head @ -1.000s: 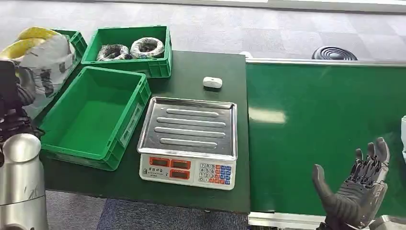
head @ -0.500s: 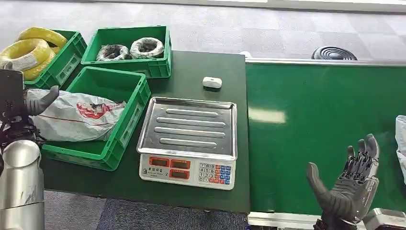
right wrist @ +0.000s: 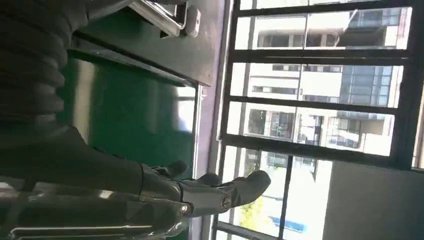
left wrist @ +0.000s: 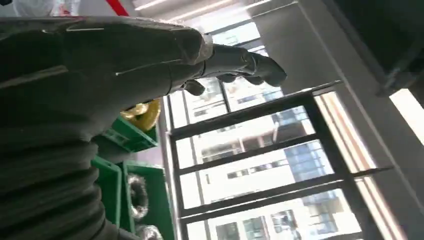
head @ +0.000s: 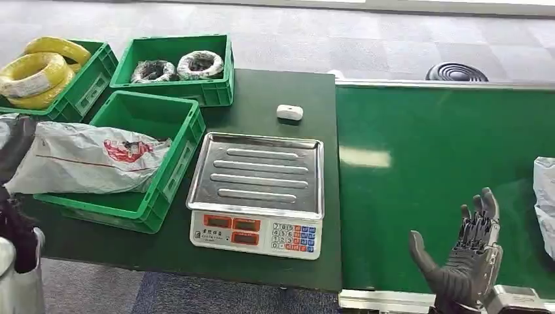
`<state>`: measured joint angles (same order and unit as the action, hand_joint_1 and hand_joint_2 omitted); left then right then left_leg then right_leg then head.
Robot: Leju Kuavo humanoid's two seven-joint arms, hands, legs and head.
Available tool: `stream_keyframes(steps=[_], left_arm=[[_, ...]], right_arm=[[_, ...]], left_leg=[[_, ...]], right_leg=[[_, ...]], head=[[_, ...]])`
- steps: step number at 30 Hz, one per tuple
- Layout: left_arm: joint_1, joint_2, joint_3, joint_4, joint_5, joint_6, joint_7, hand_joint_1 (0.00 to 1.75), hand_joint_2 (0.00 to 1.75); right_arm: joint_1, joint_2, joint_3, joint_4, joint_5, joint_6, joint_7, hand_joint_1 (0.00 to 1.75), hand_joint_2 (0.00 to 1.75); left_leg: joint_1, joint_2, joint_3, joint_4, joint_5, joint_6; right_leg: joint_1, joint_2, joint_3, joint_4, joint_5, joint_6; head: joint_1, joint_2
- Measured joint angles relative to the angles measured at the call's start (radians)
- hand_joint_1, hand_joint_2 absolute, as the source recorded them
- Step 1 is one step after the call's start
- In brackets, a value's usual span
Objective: Moved the parcel from conveyor to table for the left to box.
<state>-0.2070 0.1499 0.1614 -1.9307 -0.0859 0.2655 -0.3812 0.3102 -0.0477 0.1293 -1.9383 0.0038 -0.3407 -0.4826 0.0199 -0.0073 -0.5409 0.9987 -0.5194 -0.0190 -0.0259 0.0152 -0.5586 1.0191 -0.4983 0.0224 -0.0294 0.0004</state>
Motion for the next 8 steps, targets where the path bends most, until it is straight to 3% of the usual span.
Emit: stream_keyframes(steps=[8], left_arm=[[0.460, -0.038, -0.006, -0.246, 0.040, 0.009, -0.305, 0.00, 1.75]], right_arm=[[0.097, -0.035, 0.035, 0.020, 0.089, 0.020, 0.052, 0.00, 1.75]], left_leg=[[0.000, 0.001, 0.001, 0.000, -0.003, 0.000]], right_leg=[[0.000, 0.002, 0.000, -0.001, -0.003, 0.001]], head=[[0.000, 0.000]])
